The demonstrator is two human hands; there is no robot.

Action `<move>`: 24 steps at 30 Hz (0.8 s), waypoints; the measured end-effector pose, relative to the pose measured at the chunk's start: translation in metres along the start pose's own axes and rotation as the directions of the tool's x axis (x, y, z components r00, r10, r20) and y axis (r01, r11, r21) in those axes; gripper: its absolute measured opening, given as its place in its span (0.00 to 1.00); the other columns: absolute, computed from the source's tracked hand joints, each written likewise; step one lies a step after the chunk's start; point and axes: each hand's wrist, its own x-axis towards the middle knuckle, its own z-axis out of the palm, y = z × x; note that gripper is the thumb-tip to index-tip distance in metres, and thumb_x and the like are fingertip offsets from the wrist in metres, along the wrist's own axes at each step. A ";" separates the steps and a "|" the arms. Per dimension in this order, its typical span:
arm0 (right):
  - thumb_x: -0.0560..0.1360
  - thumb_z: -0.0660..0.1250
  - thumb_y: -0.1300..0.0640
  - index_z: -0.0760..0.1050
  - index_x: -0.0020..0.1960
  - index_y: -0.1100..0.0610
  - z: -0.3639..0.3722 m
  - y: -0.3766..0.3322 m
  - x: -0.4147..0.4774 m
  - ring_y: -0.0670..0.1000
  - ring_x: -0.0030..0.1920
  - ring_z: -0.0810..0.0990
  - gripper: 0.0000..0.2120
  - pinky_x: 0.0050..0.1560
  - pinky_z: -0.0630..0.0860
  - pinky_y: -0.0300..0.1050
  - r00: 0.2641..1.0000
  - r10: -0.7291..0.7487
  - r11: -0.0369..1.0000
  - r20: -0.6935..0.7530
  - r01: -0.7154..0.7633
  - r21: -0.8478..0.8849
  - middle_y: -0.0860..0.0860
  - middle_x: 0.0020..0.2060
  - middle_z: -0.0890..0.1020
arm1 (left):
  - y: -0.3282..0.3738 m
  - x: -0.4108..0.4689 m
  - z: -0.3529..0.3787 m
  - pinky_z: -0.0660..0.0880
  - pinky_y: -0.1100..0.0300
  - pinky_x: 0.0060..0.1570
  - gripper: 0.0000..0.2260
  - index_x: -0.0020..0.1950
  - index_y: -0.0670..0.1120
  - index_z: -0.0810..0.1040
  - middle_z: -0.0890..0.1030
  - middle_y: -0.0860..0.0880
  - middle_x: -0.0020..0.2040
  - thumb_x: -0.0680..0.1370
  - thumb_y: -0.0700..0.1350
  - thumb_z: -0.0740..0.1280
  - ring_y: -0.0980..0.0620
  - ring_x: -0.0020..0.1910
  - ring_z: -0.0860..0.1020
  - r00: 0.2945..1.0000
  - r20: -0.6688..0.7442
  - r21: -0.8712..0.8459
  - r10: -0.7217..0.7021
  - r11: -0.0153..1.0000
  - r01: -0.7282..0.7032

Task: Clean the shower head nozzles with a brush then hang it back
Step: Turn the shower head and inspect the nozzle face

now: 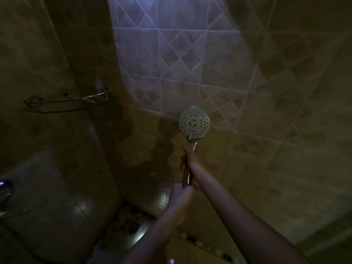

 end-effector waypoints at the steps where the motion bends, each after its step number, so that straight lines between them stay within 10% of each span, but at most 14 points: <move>1: 0.76 0.69 0.45 0.70 0.34 0.51 0.004 0.005 -0.001 0.47 0.18 0.68 0.17 0.24 0.64 0.40 0.999 0.000 1.000 -0.032 -0.001 -0.024 0.46 0.19 0.71 | -0.005 0.004 0.002 0.64 0.57 0.34 0.06 0.38 0.47 0.77 0.74 0.49 0.32 0.76 0.44 0.66 0.51 0.34 0.71 0.999 -0.045 0.006 -0.023 1.000 0.024; 8: 0.77 0.69 0.46 0.69 0.35 0.55 0.022 0.014 0.001 0.48 0.18 0.66 0.18 0.22 0.63 0.39 0.996 0.041 0.997 -0.082 -0.046 -0.055 0.49 0.21 0.69 | -0.019 0.028 -0.016 0.61 0.61 0.27 0.10 0.40 0.45 0.76 0.70 0.50 0.30 0.81 0.41 0.61 0.53 0.27 0.68 0.993 -0.001 0.012 -0.114 0.993 0.114; 17: 0.74 0.71 0.41 0.72 0.28 0.50 0.038 0.009 0.013 0.45 0.20 0.69 0.21 0.20 0.66 0.37 0.948 0.043 0.988 0.315 -0.089 0.130 0.46 0.21 0.70 | -0.001 0.037 -0.063 0.60 0.64 0.22 0.08 0.40 0.48 0.75 0.68 0.54 0.24 0.79 0.42 0.64 0.56 0.22 0.66 0.964 0.228 0.032 -0.137 0.991 0.133; 20: 0.69 0.73 0.35 0.81 0.40 0.50 0.044 0.008 0.015 0.45 0.35 0.83 0.18 0.34 0.79 0.39 0.981 -0.108 0.975 0.161 0.137 -0.177 0.45 0.32 0.84 | 0.005 0.052 -0.080 0.61 0.63 0.22 0.06 0.41 0.48 0.77 0.68 0.56 0.24 0.79 0.42 0.67 0.57 0.22 0.66 0.969 0.222 0.040 -0.108 0.994 0.102; 24: 0.60 0.82 0.42 0.76 0.37 0.50 0.051 0.010 0.024 0.35 0.28 0.78 0.19 0.25 0.70 0.27 0.924 -0.371 0.869 -0.094 0.310 -0.385 0.36 0.27 0.80 | 0.006 0.067 -0.093 0.60 0.62 0.24 0.03 0.44 0.47 0.78 0.68 0.55 0.25 0.78 0.45 0.70 0.57 0.23 0.66 0.977 0.197 0.034 -0.083 0.996 0.078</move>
